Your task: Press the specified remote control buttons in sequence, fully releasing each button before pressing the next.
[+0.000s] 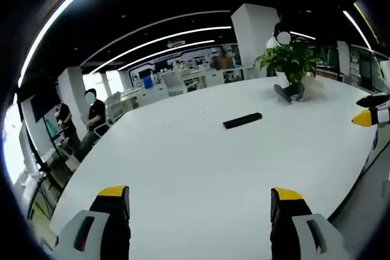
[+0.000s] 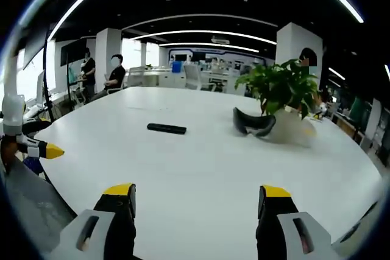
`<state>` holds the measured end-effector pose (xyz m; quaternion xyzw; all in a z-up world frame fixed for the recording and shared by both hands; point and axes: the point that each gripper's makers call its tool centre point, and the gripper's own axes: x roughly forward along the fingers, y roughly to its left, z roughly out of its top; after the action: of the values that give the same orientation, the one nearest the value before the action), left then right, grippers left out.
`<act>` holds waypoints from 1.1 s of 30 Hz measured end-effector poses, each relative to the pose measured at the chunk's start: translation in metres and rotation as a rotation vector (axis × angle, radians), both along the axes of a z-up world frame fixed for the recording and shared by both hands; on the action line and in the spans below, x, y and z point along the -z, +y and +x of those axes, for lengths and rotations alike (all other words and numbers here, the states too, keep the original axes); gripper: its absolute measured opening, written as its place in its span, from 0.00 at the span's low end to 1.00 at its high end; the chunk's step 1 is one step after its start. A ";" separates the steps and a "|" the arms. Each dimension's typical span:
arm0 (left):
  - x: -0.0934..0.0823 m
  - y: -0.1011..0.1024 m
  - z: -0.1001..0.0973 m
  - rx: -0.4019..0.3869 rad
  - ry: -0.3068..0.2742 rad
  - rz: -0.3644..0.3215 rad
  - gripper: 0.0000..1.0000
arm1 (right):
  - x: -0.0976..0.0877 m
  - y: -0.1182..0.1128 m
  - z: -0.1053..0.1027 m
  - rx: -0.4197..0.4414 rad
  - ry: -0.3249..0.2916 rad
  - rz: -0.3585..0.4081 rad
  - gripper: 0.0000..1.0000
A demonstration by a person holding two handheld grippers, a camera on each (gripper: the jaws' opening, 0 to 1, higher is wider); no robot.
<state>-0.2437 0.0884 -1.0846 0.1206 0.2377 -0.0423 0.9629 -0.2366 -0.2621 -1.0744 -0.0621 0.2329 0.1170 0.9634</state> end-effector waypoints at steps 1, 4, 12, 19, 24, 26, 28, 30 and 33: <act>-0.001 0.000 0.000 0.000 -0.003 -0.001 0.99 | 0.000 0.000 0.000 0.001 0.000 -0.001 0.82; -0.001 0.000 0.000 -0.002 -0.006 -0.002 0.99 | -0.001 0.000 0.000 0.002 -0.003 0.001 0.82; -0.001 0.000 0.000 0.000 -0.003 0.004 0.99 | 0.001 -0.001 0.000 0.004 0.003 -0.006 0.81; 0.000 -0.001 0.000 0.002 -0.001 0.006 0.99 | 0.001 -0.001 0.000 0.003 0.006 -0.010 0.81; -0.001 0.000 0.000 0.000 -0.001 0.005 0.99 | 0.001 -0.002 0.000 0.005 0.006 -0.009 0.81; 0.000 -0.001 0.000 0.001 0.001 0.005 0.99 | 0.001 -0.002 0.000 0.004 0.007 -0.008 0.81; 0.000 0.000 -0.001 0.001 0.004 0.009 0.98 | 0.002 -0.001 0.000 0.003 0.008 -0.009 0.80; 0.001 0.000 -0.001 0.001 0.007 0.009 0.98 | 0.002 -0.001 0.000 0.003 0.010 -0.012 0.80; 0.001 0.000 -0.001 0.002 0.007 0.010 0.98 | 0.002 -0.001 0.000 0.003 0.009 -0.009 0.80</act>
<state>-0.2445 0.0885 -1.0852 0.1254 0.2413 -0.0425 0.9614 -0.2370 -0.2633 -1.0761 -0.0657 0.2377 0.1148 0.9623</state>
